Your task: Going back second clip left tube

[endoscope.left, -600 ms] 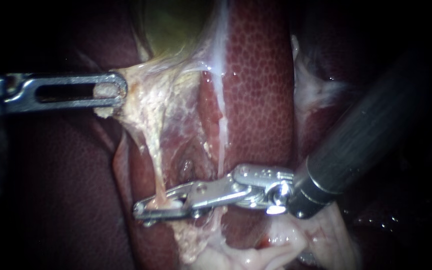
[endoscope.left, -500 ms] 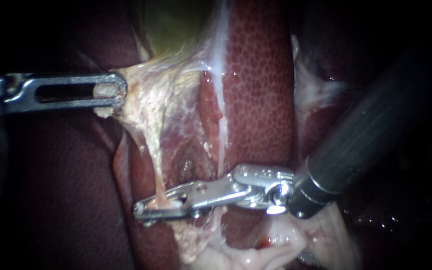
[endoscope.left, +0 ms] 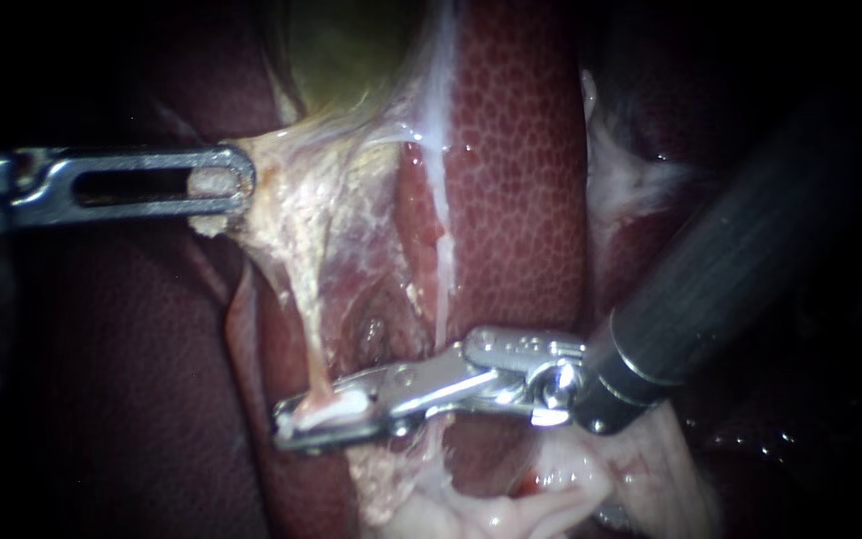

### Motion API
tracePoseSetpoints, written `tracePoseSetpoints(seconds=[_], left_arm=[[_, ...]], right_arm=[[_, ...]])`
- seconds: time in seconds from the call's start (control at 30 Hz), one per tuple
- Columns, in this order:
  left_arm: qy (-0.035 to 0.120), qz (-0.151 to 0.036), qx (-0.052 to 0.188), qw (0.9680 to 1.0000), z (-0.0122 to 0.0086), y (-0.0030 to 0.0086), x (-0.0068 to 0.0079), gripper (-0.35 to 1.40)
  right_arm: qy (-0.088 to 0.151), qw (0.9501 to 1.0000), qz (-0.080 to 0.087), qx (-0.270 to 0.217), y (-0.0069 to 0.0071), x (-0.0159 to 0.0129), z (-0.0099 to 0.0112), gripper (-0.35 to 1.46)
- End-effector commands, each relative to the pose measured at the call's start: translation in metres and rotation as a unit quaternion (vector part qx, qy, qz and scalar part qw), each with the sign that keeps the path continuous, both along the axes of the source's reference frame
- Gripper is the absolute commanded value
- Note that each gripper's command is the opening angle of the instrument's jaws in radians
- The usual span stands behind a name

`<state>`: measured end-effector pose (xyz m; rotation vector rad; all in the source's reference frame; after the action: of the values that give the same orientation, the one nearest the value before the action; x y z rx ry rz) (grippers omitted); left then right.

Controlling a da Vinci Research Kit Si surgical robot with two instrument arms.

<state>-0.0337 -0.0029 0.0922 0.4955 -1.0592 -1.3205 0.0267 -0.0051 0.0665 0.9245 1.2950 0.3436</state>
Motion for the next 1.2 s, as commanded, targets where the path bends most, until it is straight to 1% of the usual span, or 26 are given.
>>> tracePoseSetpoints(seconds=[0.03, 0.13, 0.17, 0.43, 0.67, 0.83, 0.97, 1.1, 1.17, 1.2], left_arm=[[0.0, 0.0, 0.0, 1.0, 0.0, 0.0, 0.0, -0.35], [0.0, 0.0, 0.0, 1.0, 0.0, 0.0, 0.0, -0.35], [0.0, 0.0, 0.0, 1.0, 0.0, 0.0, 0.0, -0.35], [0.0, 0.0, 0.0, 1.0, 0.0, 0.0, 0.0, -0.35], [0.0, 0.0, 0.0, 1.0, 0.0, 0.0, 0.0, -0.35], [0.0, 0.0, 0.0, 1.0, 0.0, 0.0, 0.0001, -0.35], [0.0, 0.0, 0.0, 1.0, 0.0, 0.0, 0.0, -0.35], [0.0, 0.0, 0.0, 1.0, 0.0, 0.0, 0.0, -0.35], [0.0, 0.0, 0.0, 1.0, 0.0001, 0.0, -0.0001, -0.35], [0.0, 0.0, 0.0, 1.0, 0.0001, -0.0001, -0.0001, -0.35]], right_arm=[[0.001, 1.0, 0.008, -0.006, 0.0002, 0.0, 0.0002, 0.53], [-0.004, 0.9995, 0.026, -0.018, 0.001, -0.0002, 0.0, 0.59], [-0.004, 0.9994, 0.029, -0.017, 0.0012, -0.0004, -0.0001, 0.59], [-0.002, 0.9992, 0.031, -0.024, 0.0024, -0.003, -0.0003, 0.6], [0.001, 0.9987, 0.035, -0.038, 0.0033, -0.0066, -0.0013, 0.6], [-0.002, 0.9978, 0.044, -0.05, 0.0048, -0.01, -0.0028, 0.6], [-0.006, 0.9967, 0.054, -0.06, 0.0064, -0.0131, -0.0045, 0.6], [-0.005, 0.9953, 0.066, -0.072, 0.0083, -0.0164, -0.0068, 0.6], [-0.003, 0.9946, 0.071, -0.075, 0.009, -0.0174, -0.0078, 0.6], [-0.006, 0.9944, 0.072, -0.078, 0.0093, -0.018, -0.0084, 0.6]])
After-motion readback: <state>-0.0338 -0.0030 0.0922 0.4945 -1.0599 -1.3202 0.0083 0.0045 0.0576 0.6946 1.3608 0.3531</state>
